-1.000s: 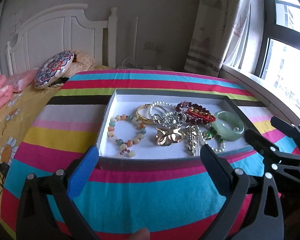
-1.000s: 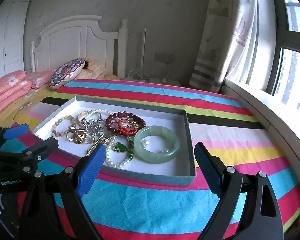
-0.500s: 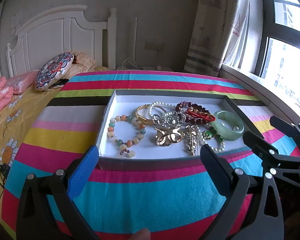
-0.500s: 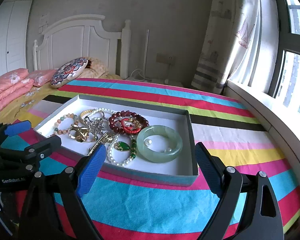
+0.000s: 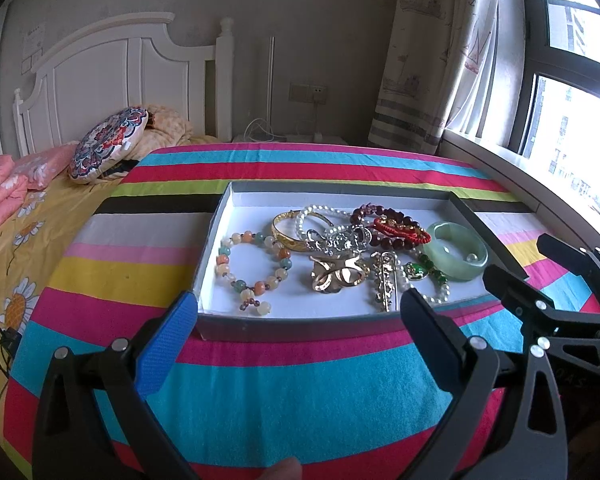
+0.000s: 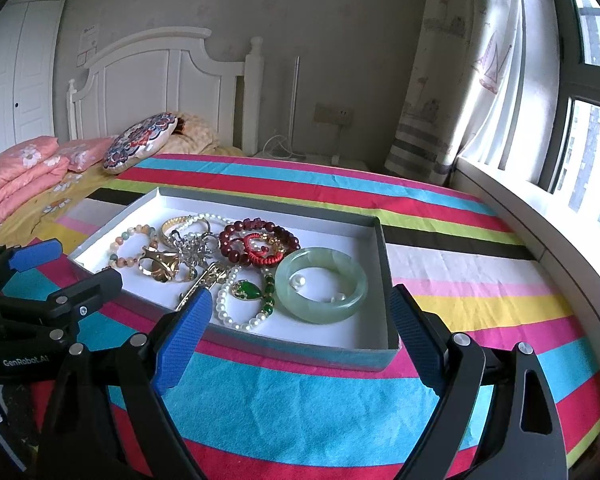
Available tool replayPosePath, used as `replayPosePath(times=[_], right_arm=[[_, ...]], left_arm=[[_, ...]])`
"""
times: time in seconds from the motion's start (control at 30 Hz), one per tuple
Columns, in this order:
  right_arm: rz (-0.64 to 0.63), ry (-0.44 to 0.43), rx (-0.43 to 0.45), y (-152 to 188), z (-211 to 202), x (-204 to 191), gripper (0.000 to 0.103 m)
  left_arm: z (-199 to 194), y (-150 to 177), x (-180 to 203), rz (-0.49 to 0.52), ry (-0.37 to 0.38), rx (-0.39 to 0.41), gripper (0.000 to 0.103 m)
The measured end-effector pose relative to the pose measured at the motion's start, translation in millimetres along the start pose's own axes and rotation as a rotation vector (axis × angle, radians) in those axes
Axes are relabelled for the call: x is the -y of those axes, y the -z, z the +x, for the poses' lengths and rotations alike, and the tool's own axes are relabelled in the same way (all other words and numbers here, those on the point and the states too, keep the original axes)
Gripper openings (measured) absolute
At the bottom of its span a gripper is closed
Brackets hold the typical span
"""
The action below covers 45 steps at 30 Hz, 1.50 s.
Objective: Organize jewelry
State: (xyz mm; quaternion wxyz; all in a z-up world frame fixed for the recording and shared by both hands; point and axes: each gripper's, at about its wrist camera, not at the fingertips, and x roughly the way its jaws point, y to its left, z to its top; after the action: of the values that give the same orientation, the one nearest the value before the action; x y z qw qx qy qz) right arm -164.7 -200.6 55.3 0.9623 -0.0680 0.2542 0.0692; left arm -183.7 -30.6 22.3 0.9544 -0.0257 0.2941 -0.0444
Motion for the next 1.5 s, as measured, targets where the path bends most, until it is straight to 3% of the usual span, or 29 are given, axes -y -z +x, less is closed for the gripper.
replayPosePath(times=[1.03, 1.5], right_arm=[[0.003, -0.013, -0.017, 1.8, 3.6, 0.4, 0.086], [0.005, -0.014, -0.018, 1.8, 3.9, 0.3, 0.086]], left_arm=[[-1.2, -4.2, 1.3, 0.005, 0.0, 0.01, 0.1], [-8.5, -2.7, 3.6, 0.041, -0.01, 0.065, 0.101]])
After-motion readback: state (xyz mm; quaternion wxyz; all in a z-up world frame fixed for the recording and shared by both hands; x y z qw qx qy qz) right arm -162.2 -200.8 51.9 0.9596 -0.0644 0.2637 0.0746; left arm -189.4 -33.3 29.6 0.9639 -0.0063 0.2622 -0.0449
